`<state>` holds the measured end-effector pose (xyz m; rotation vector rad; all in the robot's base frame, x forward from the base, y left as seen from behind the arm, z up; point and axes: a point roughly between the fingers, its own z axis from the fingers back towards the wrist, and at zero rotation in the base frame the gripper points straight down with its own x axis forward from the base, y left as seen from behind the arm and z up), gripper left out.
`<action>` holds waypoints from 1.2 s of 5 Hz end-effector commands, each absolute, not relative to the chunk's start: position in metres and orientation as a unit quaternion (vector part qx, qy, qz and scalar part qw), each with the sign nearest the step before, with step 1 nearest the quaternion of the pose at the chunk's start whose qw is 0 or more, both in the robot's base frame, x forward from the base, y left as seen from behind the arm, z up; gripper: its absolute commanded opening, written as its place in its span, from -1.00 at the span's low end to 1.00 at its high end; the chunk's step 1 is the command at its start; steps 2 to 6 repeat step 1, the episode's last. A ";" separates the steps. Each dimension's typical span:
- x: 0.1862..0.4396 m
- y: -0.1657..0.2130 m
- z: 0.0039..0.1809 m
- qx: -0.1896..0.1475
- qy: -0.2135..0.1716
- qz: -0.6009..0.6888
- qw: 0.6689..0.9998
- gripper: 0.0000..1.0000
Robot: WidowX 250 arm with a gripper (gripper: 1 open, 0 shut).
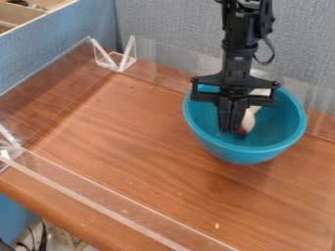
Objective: Put the mushroom in the blue bowl
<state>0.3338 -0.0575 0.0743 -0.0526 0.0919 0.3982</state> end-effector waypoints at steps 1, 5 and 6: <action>0.337 -0.065 0.105 -0.042 0.001 0.180 0.983 -1.00; 0.337 -0.065 0.105 -0.042 0.001 0.180 0.983 -1.00; 0.337 -0.065 0.105 -0.042 0.001 0.180 0.983 -1.00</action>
